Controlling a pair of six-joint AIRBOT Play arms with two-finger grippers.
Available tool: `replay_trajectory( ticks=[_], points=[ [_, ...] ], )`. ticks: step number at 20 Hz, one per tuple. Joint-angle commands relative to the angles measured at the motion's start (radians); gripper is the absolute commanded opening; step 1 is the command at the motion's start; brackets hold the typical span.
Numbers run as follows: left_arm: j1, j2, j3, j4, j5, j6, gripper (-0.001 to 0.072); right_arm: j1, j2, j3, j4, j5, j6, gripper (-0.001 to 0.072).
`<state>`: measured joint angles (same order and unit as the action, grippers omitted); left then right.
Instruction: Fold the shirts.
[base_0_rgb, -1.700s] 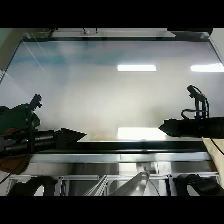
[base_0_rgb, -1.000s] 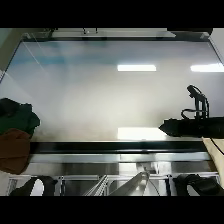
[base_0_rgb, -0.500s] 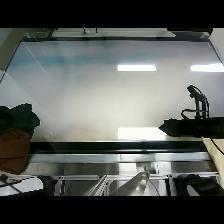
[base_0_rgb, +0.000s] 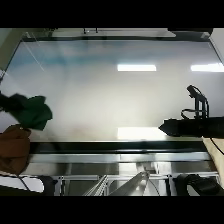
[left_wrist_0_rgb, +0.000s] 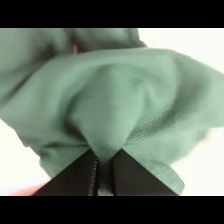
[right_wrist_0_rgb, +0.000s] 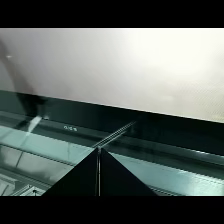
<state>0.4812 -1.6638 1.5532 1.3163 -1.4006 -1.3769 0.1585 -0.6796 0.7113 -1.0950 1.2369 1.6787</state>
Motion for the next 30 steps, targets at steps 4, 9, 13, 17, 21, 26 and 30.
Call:
replay_trajectory(
  ticks=[4, 9, 13, 17, 21, 26, 30],
  points=[
    [-0.218, 0.306, 0.087, -0.378, -0.126, 0.036, 0.0021, 0.001, 0.0, 0.0, 0.0, -0.002, 0.0, 0.0034],
    [-0.5, 0.548, -0.289, -0.471, -0.002, -0.023, 0.0019, 0.001, -0.001, 0.0, 0.0, -0.011, -0.004, 0.0034],
    [-0.679, 0.633, -0.415, -0.471, 0.247, -0.047, 0.0315, 0.0, -0.001, 0.0, 0.0, -0.048, -0.003, 0.0035],
    [-0.631, 0.608, -0.282, -0.47, 0.102, -0.104, 0.0336, -0.001, -0.029, 0.0, 0.001, -0.039, -0.003, 0.005],
    [-0.471, 0.586, -0.199, -0.428, -0.186, -0.114, 0.072, 0.011, -0.081, -0.015, 0.019, -0.033, -0.004, 0.0527],
    [-0.396, 0.587, -0.388, -0.086, -0.176, -0.127, 0.0693, 0.119, -0.254, -0.037, 0.147, -0.216, -0.079, 0.0495],
    [-0.323, 0.585, -0.736, -0.058, 0.087, -0.077, 0.0693, 0.196, -0.494, -0.037, 0.357, -0.314, -0.256, 0.0495]
  ],
)
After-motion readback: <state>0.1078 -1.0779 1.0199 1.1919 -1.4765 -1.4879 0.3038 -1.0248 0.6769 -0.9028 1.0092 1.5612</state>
